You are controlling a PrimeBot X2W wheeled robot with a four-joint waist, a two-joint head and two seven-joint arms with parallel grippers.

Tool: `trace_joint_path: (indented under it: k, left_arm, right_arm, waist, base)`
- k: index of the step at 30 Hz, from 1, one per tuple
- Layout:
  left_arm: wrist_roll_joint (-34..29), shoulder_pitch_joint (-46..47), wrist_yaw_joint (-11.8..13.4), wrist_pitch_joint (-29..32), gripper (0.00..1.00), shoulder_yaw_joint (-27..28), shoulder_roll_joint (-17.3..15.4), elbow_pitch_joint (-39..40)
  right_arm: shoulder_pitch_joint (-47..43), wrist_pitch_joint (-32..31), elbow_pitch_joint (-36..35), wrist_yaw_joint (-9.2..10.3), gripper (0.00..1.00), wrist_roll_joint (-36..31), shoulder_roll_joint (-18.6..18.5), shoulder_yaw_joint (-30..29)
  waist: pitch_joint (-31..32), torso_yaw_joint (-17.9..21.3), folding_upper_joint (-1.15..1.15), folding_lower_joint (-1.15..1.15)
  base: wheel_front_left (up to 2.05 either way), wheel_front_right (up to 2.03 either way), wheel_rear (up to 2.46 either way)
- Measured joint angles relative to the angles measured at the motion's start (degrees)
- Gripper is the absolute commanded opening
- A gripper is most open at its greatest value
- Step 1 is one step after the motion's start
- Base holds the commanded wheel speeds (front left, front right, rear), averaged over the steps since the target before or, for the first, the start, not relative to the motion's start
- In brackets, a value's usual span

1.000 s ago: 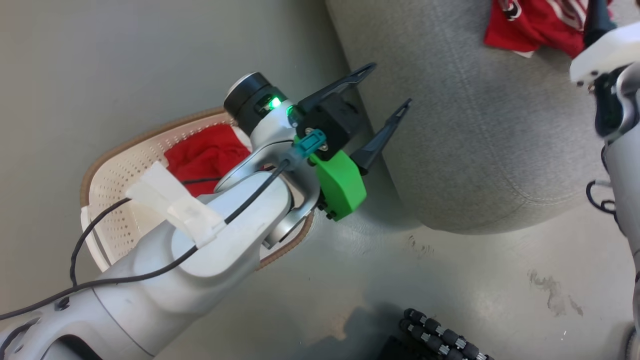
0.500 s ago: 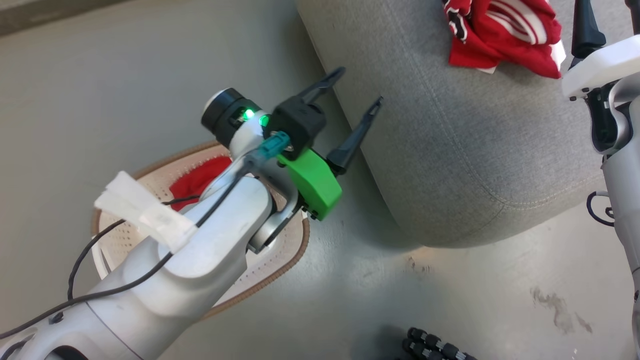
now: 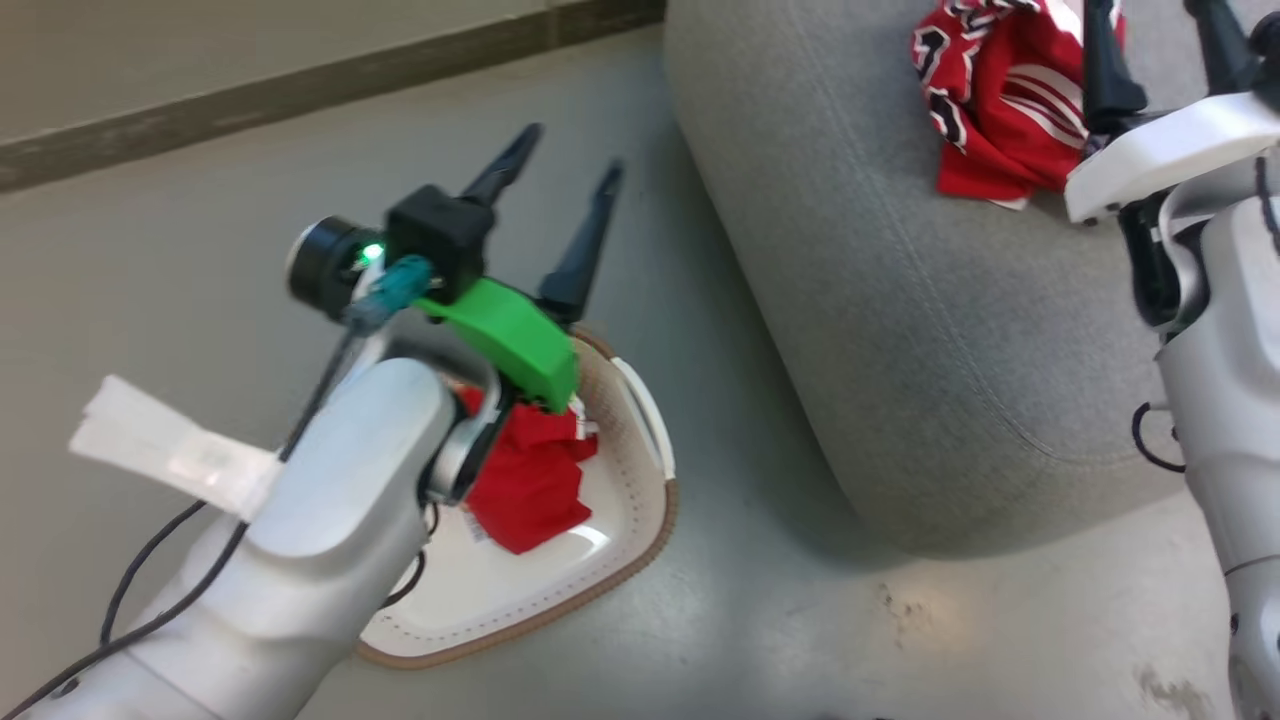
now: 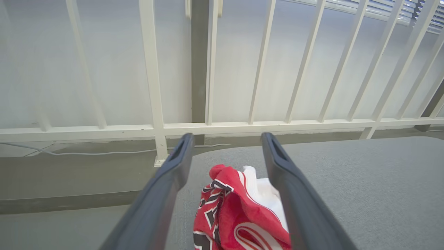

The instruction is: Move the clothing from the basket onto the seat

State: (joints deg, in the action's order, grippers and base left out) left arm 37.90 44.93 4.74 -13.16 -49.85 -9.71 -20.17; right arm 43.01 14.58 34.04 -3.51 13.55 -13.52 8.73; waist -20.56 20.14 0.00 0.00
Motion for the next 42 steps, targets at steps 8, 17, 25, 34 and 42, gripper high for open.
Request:
trace_joint_path:
  k: [8, 17, 25, 34, 42]
  left_arm:
    - [1.1, -5.9, 1.5, -1.1, 1.00, 7.1, -3.4, -2.5]
    - [1.2, -12.5, 2.3, -1.1, 1.00, 14.1, -6.8, -4.3]
    - [0.2, -19.2, 2.4, -1.1, 1.00, 24.1, -7.4, -3.8]
    - [-3.9, -27.8, 2.4, -1.1, 1.00, 33.8, -6.4, -0.2]
    - [-7.2, -35.3, 2.4, -1.3, 1.00, 37.4, -4.0, 3.9]
  right_arm:
    - [-3.9, 0.0, -2.7, 0.15, 1.00, -0.4, 2.1, 0.8]
    - [-9.3, 0.0, -5.3, 2.09, 1.00, -0.6, 3.5, 0.8]
    - [-15.1, 0.0, -7.7, 3.23, 1.00, -0.5, 5.3, 0.3]
    - [-23.4, 0.0, -9.9, 4.21, 1.00, -0.3, 7.2, 1.1]
    - [-28.3, 0.0, -13.3, 5.61, 1.00, -0.5, 8.1, 1.9]
  waist:
    - [3.7, -4.7, 0.00, 0.00]
    - [8.1, -10.0, 0.00, 0.00]
    - [11.9, -13.7, 0.00, 0.00]
    - [15.7, -16.9, 0.00, 0.00]
    - [17.9, -18.2, 0.00, 0.00]
  base:
    - [0.00, 0.00, 0.00]
    - [0.00, 0.00, 0.00]
    - [0.00, 0.00, 0.00]
    - [0.00, 0.00, 0.00]
    - [0.00, 0.00, 0.00]
